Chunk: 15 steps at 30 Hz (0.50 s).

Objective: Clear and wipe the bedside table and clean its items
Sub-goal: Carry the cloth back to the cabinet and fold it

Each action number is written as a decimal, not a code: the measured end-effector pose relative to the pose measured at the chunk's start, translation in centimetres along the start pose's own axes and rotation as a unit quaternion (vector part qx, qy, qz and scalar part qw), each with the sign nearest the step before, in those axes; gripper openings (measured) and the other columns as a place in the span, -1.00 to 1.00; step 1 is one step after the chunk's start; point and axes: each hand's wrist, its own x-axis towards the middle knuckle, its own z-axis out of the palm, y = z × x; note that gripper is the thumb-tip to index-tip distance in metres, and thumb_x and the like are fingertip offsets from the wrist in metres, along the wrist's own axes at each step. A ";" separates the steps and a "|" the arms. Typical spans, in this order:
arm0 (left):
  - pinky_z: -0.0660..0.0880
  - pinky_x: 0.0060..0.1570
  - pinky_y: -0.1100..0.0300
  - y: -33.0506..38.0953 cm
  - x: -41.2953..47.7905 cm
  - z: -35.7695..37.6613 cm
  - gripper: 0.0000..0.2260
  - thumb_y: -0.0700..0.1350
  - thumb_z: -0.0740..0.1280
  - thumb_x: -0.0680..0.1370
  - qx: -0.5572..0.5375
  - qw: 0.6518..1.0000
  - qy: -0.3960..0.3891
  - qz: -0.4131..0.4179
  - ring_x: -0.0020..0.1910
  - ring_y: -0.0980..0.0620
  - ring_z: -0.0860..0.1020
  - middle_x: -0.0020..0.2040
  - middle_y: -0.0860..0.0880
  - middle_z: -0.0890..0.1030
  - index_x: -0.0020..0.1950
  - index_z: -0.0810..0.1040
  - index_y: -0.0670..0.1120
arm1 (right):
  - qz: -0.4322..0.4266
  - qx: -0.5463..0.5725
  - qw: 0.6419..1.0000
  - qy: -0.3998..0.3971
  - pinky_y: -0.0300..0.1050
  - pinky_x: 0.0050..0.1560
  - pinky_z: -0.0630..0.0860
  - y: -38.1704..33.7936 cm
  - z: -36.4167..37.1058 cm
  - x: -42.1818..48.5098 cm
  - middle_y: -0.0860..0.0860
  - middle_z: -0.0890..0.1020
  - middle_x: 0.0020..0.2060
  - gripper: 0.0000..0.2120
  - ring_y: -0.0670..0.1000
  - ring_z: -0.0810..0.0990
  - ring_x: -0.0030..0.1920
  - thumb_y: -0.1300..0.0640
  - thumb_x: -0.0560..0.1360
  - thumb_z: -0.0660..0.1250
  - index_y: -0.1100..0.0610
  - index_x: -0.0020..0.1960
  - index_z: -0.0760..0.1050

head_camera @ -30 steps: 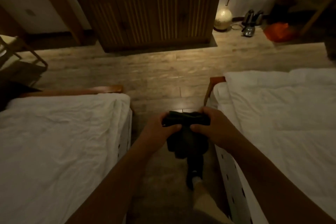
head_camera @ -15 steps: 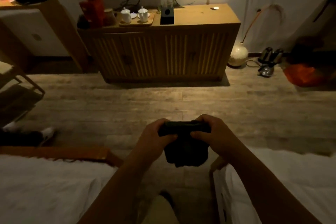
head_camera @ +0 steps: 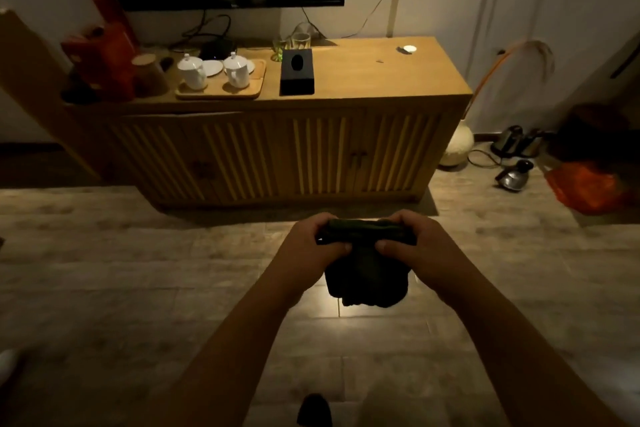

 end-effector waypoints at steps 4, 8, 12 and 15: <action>0.62 0.00 0.06 1.9 11.2 -0.9 -0.82 -0.27 0.38 0.49 -0.014 1.000 -0.011 0.004 0.03 -0.04 0.62 0.00 -0.10 0.64 0.04 0.58 -0.06 | -0.006 0.005 1.000 0.001 -0.30 -0.30 0.54 -0.6 -3.6 10.9 -0.02 0.65 -0.18 -0.84 -0.15 0.64 -0.20 0.20 0.43 0.44 -0.02 -0.08 0.55; 0.62 -0.09 0.14 3.4 24.3 -0.7 -0.84 -0.23 0.39 0.50 -0.013 1.000 -0.014 0.004 0.00 0.00 0.64 -0.02 -0.05 0.65 0.02 0.58 -0.01 | -0.013 0.017 1.000 -0.014 -0.32 -0.31 0.56 0.2 -8.2 23.1 -0.07 0.66 -0.21 -0.86 -0.14 0.65 -0.21 0.16 0.43 0.44 -0.06 -0.14 0.55; 0.64 -0.13 0.10 5.9 35.1 0.4 -0.85 -0.22 0.40 0.49 -0.033 0.999 0.004 -0.017 0.01 -0.01 0.64 0.00 -0.06 0.65 0.00 0.59 0.01 | -0.006 0.024 1.000 -0.013 -0.26 -0.30 0.58 -0.3 -13.4 33.8 -0.07 0.66 -0.18 -0.87 -0.13 0.66 -0.18 0.13 0.43 0.46 -0.07 -0.12 0.55; 0.65 -0.11 0.10 8.2 43.3 1.2 -0.85 -0.20 0.40 0.49 -0.028 0.999 0.015 -0.021 -0.01 0.01 0.65 -0.02 -0.04 0.67 0.00 0.60 0.03 | 0.008 0.002 1.000 -0.013 -0.20 -0.24 0.58 -0.6 -17.2 41.5 0.00 0.66 -0.13 -0.87 -0.06 0.66 -0.13 0.15 0.43 0.46 0.04 -0.05 0.55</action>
